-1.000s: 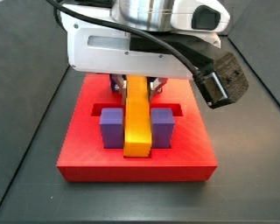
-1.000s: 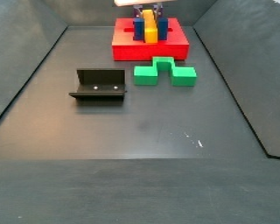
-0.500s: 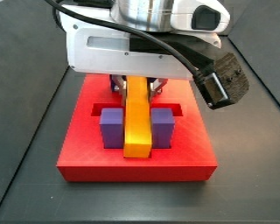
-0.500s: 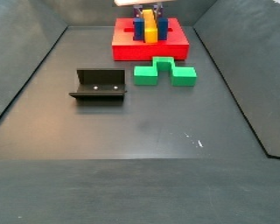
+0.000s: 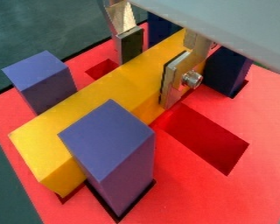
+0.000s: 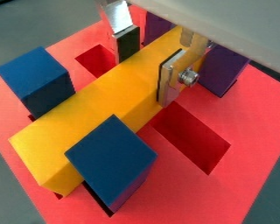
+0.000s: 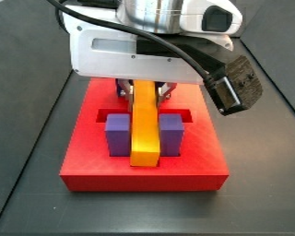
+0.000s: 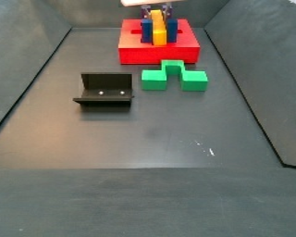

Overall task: Pick up the yellow object. Move up. Move to above the board. Insert the yellow object.
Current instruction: Insert the yellow object.

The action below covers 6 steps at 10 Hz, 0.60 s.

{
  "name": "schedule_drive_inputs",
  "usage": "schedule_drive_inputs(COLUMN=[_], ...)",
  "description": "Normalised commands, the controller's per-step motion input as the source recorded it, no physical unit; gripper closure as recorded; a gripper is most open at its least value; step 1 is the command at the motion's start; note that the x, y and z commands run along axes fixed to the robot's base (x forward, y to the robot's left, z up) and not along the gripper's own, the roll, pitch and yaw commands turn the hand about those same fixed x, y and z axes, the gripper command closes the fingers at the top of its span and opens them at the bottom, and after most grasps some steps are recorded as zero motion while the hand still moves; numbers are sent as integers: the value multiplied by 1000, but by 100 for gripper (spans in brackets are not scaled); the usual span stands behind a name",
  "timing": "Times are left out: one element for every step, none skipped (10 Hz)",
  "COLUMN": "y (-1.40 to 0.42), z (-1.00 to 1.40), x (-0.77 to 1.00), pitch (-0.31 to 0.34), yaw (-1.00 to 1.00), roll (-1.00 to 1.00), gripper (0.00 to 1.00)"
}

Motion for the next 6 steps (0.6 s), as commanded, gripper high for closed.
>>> schedule_drive_inputs(y=[0, 0, 0, 0, 0, 0], z=[-77, -51, -23, -14, -23, -54], x=[114, 103, 103, 43, 20, 0], pitch=[-4, 0, 0, 0, 0, -3], yaw=[-9, -26, -26, -9, 0, 0], roll=[-1, 0, 0, 0, 0, 0], gripper=[100, 100, 100, 100, 100, 100])
